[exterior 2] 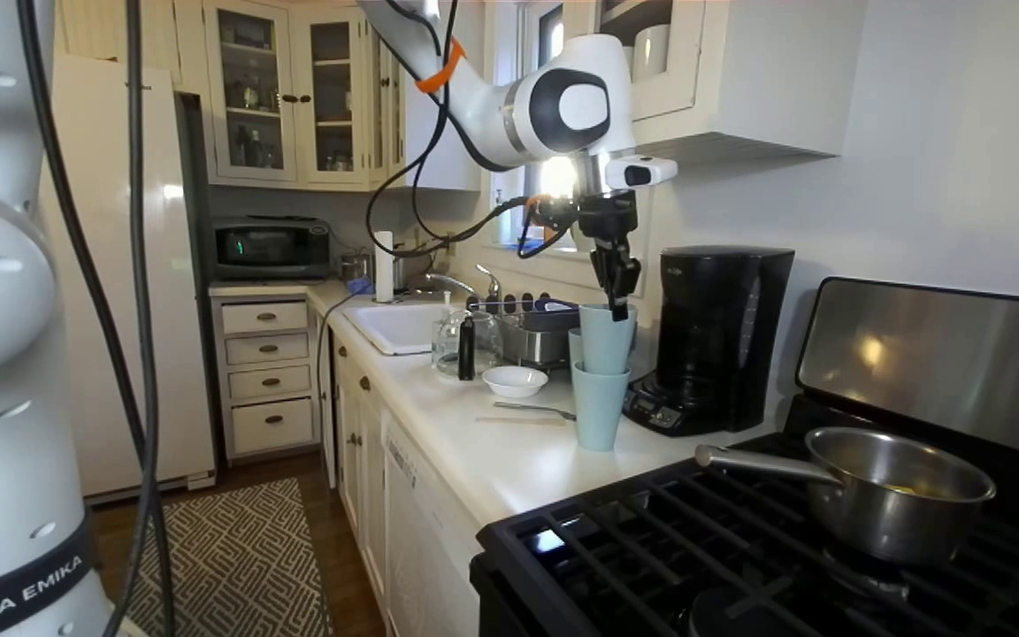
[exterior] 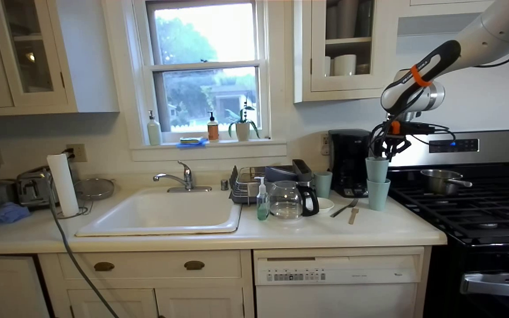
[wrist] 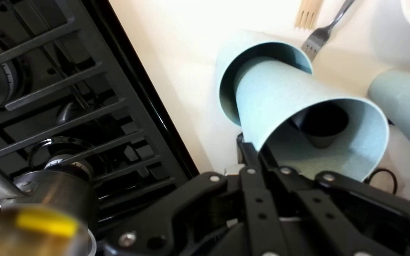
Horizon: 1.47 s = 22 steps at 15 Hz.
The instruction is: Remove the stacked cups from the white bowl then unstack them.
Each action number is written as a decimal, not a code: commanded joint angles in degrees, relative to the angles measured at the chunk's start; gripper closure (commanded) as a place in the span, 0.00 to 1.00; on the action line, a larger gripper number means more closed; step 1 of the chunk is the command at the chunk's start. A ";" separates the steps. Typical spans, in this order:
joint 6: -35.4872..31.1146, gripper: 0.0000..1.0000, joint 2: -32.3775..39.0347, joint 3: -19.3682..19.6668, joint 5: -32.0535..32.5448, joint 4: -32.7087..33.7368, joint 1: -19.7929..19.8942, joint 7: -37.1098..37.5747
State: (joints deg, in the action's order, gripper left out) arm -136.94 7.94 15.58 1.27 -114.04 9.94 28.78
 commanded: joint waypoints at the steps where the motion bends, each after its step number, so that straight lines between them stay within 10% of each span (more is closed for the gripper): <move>1: -0.79 0.99 -8.27 -1.03 0.42 -5.16 -0.79 3.42; 13: 3.03 0.99 -23.56 -6.81 -2.22 -18.07 0.79 7.14; 22: -12.89 0.99 -17.57 -9.34 2.18 -26.96 3.48 15.42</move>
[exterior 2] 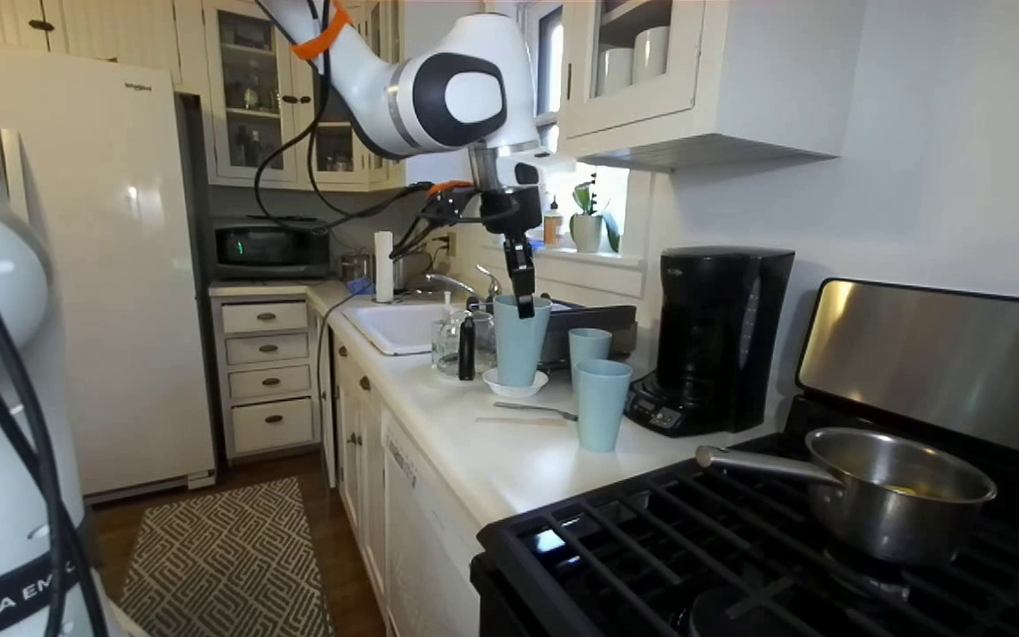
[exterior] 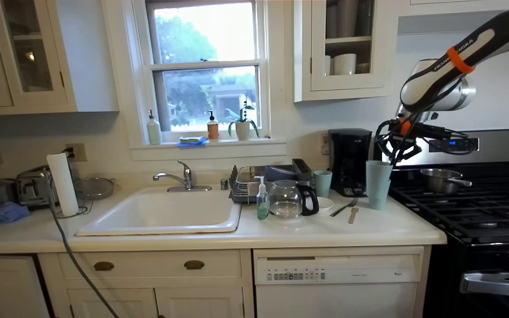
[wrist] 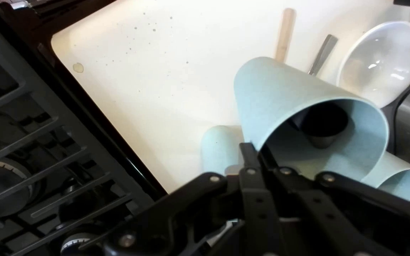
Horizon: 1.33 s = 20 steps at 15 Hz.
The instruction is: Remove the stacked cups from the white bowl then unstack them.
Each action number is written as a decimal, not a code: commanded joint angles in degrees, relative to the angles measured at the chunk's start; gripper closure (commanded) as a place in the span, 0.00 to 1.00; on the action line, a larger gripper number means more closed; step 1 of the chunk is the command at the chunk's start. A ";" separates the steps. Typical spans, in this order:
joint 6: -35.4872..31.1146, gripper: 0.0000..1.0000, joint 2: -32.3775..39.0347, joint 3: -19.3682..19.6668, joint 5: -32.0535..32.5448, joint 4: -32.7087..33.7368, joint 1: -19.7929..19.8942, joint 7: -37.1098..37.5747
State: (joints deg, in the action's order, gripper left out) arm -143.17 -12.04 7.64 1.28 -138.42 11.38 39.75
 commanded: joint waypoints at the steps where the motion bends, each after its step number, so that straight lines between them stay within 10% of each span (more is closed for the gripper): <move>1: -8.70 0.99 4.13 -1.36 2.69 -2.97 2.41 5.73; 10: -15.46 0.99 13.25 1.42 8.01 -2.36 1.21 12.83; 11: -15.33 0.71 13.10 1.55 8.67 -2.27 1.10 13.53; 20: -11.22 0.15 1.30 -0.37 5.38 -3.19 -0.20 7.81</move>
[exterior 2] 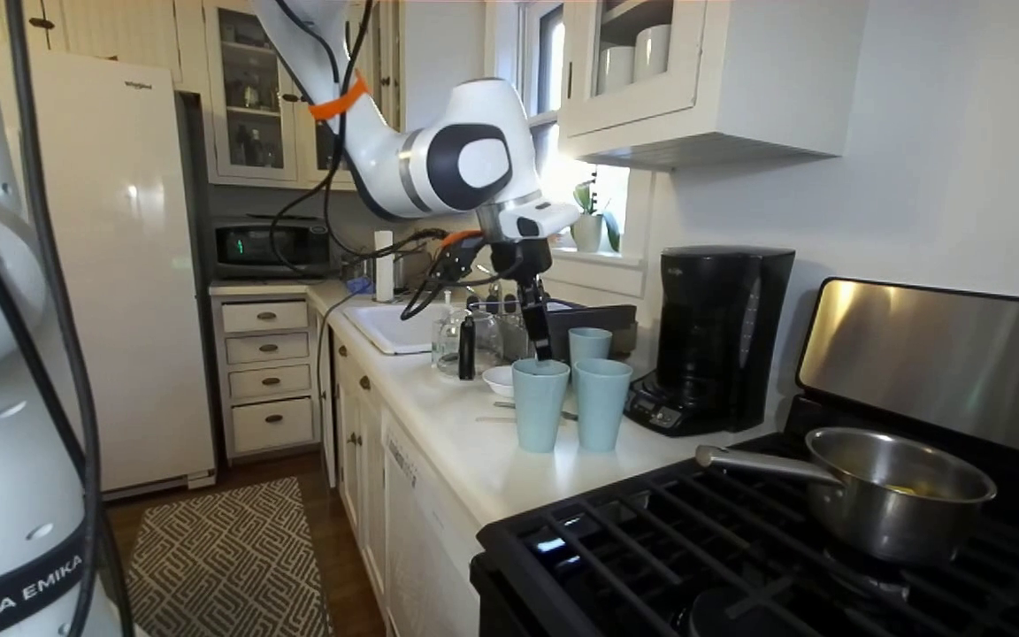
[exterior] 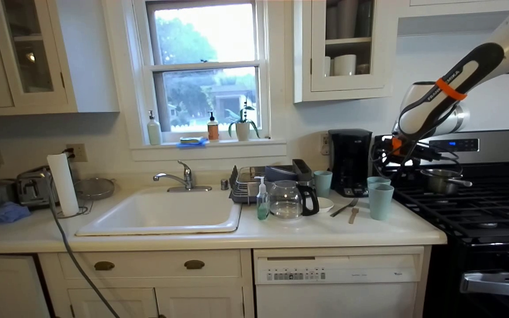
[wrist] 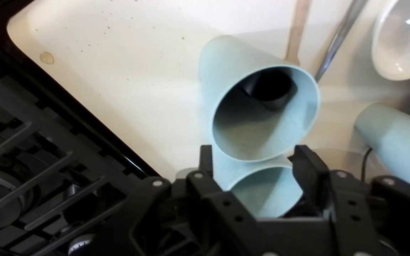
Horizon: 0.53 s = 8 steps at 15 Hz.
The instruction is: Remove the stacked cups from the white bowl then unstack them.
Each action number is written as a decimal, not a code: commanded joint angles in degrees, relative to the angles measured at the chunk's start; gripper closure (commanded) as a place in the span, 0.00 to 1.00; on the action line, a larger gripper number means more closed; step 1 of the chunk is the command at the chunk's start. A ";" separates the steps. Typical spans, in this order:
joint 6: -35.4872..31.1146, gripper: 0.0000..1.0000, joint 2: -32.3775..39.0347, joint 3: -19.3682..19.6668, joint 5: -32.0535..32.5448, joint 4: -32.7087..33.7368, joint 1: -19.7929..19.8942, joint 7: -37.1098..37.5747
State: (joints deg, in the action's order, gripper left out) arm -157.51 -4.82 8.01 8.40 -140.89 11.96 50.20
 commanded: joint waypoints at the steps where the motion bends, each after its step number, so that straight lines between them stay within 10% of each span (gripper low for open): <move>1: 5.01 0.08 -7.33 -1.17 -2.98 -0.45 -1.20 -4.42; 8: 26.49 0.00 -17.88 -11.24 9.30 6.08 -1.20 -9.25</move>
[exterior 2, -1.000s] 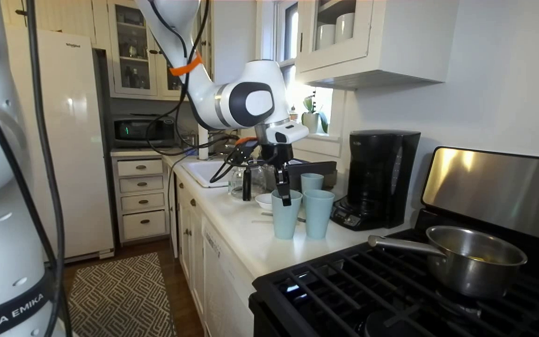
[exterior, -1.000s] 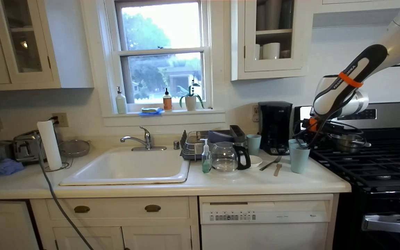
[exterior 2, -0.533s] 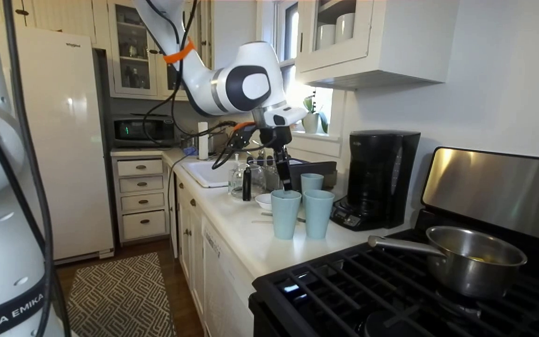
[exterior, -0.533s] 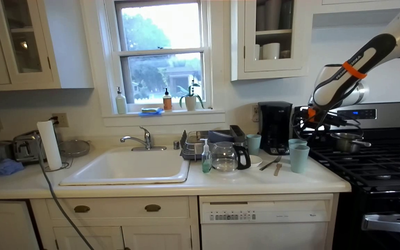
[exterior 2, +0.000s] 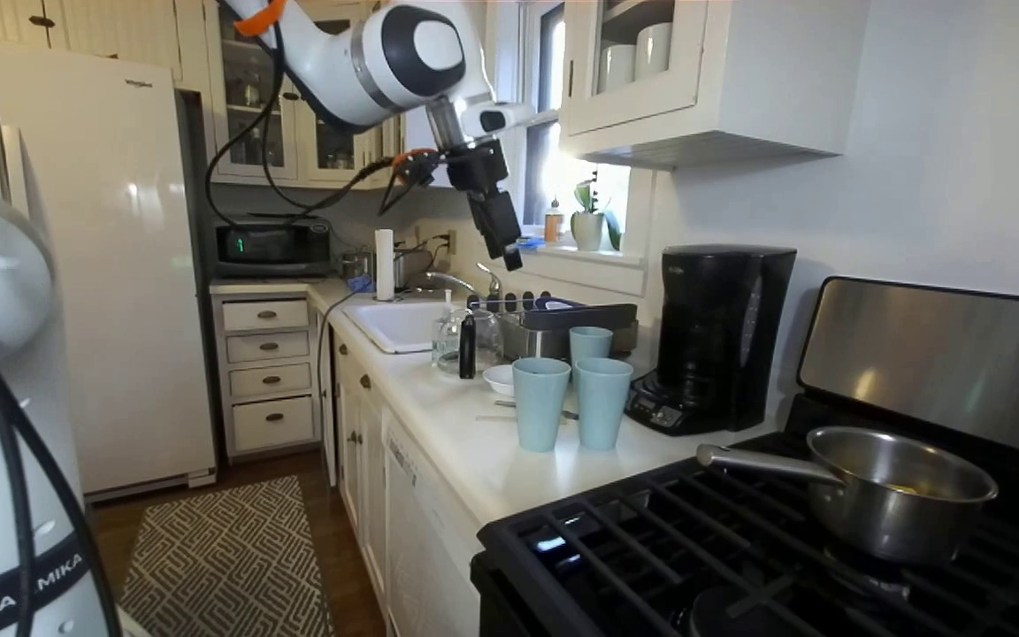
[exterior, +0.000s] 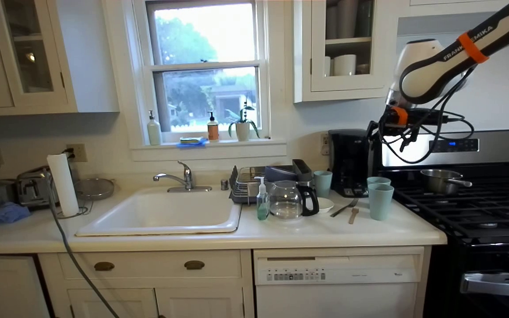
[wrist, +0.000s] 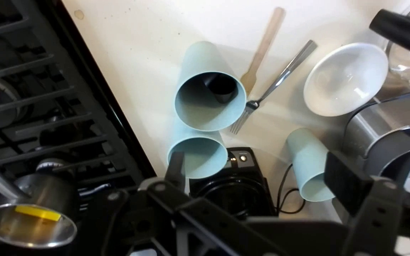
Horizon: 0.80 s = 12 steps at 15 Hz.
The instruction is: Remove the stacked cups from the white bowl then unstack them.
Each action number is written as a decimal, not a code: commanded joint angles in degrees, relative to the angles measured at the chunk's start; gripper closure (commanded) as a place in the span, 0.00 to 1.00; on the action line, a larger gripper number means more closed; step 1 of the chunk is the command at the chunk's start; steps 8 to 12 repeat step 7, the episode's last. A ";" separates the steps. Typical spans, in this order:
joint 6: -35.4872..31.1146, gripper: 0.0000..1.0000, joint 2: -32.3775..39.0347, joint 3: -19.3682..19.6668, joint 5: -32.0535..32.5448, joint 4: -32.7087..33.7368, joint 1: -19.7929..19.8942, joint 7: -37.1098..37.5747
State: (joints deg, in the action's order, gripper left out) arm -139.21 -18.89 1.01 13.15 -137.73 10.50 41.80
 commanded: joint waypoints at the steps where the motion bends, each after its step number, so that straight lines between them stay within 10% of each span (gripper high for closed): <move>1: 10.64 0.00 -4.72 -5.69 6.30 4.09 0.12 -1.16; 12: 14.74 0.00 -6.10 -7.68 8.49 6.67 -0.54 -1.85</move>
